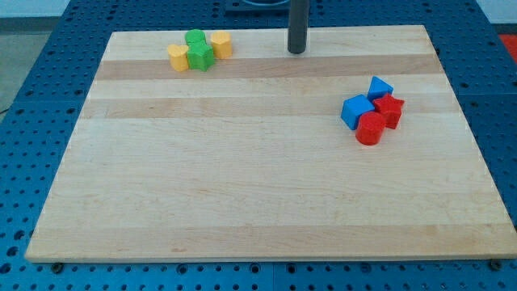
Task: Push the blue triangle a bit left
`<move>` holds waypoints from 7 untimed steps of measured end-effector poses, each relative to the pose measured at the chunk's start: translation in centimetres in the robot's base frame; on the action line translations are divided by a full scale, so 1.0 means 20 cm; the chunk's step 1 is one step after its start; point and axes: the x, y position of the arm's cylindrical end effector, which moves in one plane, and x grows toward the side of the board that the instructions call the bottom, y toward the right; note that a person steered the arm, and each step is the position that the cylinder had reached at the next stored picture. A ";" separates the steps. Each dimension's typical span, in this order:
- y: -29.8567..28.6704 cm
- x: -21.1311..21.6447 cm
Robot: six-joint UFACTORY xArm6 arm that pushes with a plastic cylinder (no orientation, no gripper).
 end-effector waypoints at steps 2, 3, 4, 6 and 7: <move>0.00 0.00; 0.22 -0.01; 0.65 0.11; 0.70 0.62; 0.22 0.65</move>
